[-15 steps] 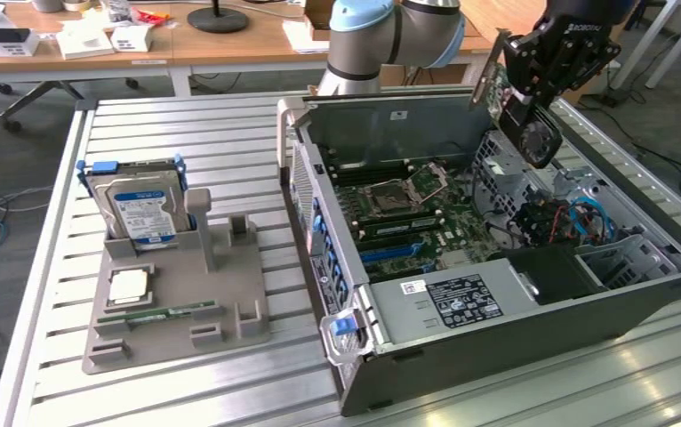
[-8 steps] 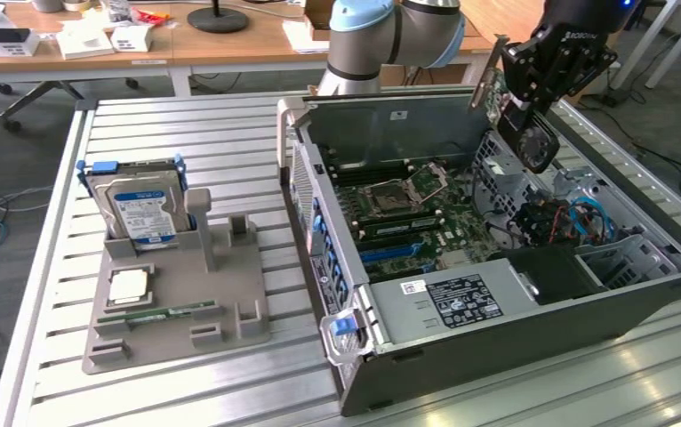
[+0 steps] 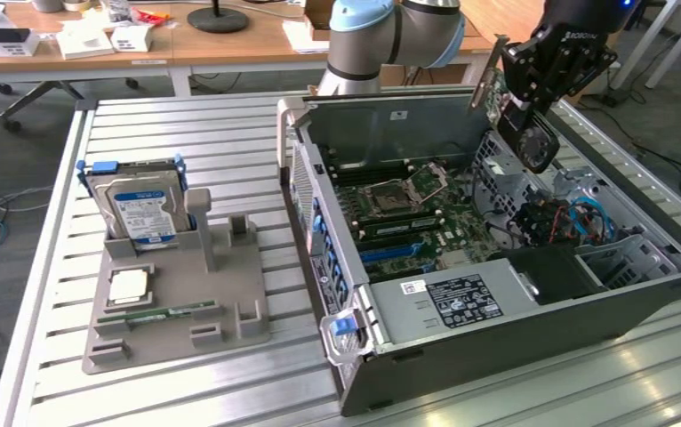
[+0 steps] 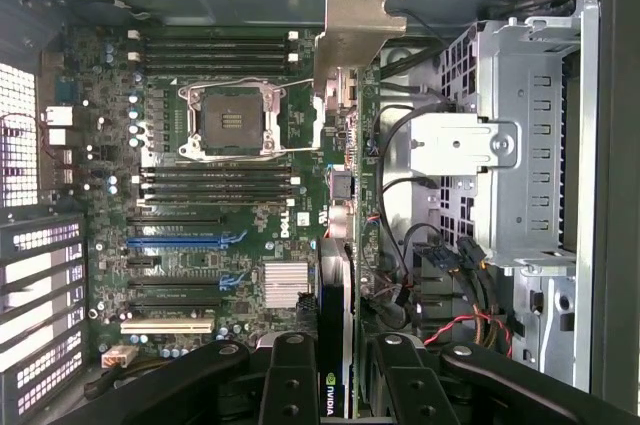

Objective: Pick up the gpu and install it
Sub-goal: 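Insert the gpu into the slot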

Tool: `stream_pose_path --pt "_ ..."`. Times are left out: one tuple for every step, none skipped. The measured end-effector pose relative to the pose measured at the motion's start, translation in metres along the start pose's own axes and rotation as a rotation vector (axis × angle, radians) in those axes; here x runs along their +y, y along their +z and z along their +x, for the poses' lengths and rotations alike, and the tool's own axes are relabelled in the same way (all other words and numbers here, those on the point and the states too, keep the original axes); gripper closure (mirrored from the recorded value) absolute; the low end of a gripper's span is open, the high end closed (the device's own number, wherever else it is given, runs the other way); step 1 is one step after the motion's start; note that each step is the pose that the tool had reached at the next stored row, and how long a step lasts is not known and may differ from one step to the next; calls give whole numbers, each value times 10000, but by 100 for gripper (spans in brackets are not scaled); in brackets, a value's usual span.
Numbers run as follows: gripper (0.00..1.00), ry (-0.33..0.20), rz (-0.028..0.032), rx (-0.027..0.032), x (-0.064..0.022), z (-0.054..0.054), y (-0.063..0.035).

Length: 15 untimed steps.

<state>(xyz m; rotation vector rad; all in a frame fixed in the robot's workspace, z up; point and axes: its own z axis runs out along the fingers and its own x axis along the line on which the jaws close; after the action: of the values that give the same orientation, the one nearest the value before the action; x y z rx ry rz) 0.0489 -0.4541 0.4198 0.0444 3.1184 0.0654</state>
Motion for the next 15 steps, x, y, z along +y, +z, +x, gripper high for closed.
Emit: stream_pose_path --pt "74 0 0 0 0 0 0" --pt "74 -2 0 0 0 0 0" --pt "74 -18 0 1 0 0 0" --pt "74 -64 -1 3 0 0 0" --pt "74 -119 -3 4 0 1 0" --pt "74 -182 -5 7 0 1 0" --pt "74 -269 -6 11 0 2 0" --pt "74 -370 -8 15 0 4 0" --pt "74 -485 -10 21 0 6 0" --pt "74 -602 -11 25 0 8 0" --pt "74 -726 -13 31 0 9 0" --pt "74 -852 -13 36 0 11 0" --pt "74 -985 -12 42 -1 12 0" --pt "74 -1119 -12 48 -1 14 0" --pt "74 -1256 -10 53 -1 15 0"
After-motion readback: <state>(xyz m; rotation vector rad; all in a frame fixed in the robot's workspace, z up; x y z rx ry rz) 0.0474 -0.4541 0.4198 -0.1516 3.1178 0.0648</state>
